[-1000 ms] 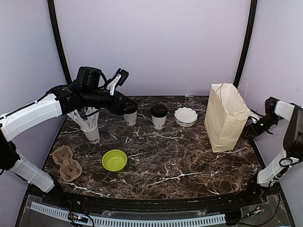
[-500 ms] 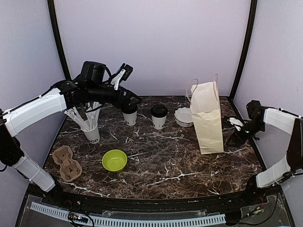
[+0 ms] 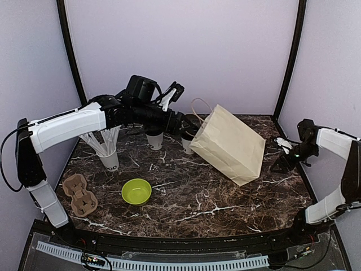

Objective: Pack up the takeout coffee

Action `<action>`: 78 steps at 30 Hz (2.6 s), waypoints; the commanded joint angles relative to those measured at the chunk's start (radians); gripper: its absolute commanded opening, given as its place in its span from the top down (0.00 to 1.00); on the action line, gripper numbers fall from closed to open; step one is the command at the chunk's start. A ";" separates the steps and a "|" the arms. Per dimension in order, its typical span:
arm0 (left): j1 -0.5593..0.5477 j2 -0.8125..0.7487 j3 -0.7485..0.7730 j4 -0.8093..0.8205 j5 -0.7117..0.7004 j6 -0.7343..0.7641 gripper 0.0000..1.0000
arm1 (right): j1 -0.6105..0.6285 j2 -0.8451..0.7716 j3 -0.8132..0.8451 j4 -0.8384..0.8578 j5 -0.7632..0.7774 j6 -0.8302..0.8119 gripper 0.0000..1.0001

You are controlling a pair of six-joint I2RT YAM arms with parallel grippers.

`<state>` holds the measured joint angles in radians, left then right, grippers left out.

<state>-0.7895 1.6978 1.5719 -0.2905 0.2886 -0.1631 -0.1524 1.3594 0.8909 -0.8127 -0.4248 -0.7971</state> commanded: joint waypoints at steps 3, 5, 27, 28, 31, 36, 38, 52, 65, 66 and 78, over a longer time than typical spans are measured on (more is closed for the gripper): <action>-0.020 -0.129 -0.115 -0.030 -0.156 -0.071 0.24 | 0.051 -0.079 0.100 0.038 -0.092 0.128 0.32; -0.019 -0.169 -0.175 -0.012 -0.200 -0.108 0.23 | 0.071 -0.088 0.112 0.066 -0.106 0.171 0.31; 0.009 -0.013 -0.390 0.300 -0.199 -0.506 0.27 | 0.085 0.073 0.045 0.230 0.055 0.270 0.37; 0.015 -0.010 -0.406 0.318 -0.198 -0.514 0.27 | 0.086 0.073 0.042 0.233 0.056 0.267 0.37; 0.019 0.024 -0.386 0.395 -0.180 -0.490 0.25 | 0.086 0.068 0.037 0.240 0.055 0.268 0.37; 0.033 0.143 -0.302 0.442 -0.184 -0.489 0.24 | 0.086 0.073 0.041 0.244 0.046 0.275 0.37; 0.040 0.189 -0.267 0.462 -0.181 -0.494 0.26 | 0.086 0.073 0.044 0.239 0.043 0.277 0.37; -0.028 0.129 -0.193 0.519 -0.021 -0.299 1.00 | 0.056 -0.012 0.073 0.178 0.056 0.299 0.32; -0.050 -0.046 -0.134 0.358 0.213 -0.209 1.00 | -0.081 -0.088 0.179 0.147 0.012 0.336 0.24; -0.051 -0.051 -0.123 0.325 0.208 -0.196 1.00 | -0.080 -0.083 0.182 0.153 -0.003 0.343 0.24; -0.051 -0.034 0.052 0.091 0.117 -0.083 1.00 | -0.066 -0.066 0.210 0.153 -0.198 0.346 0.25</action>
<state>-0.8425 1.6703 1.5387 -0.1287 0.4141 -0.2985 -0.2291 1.3212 1.0763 -0.6773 -0.5217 -0.4492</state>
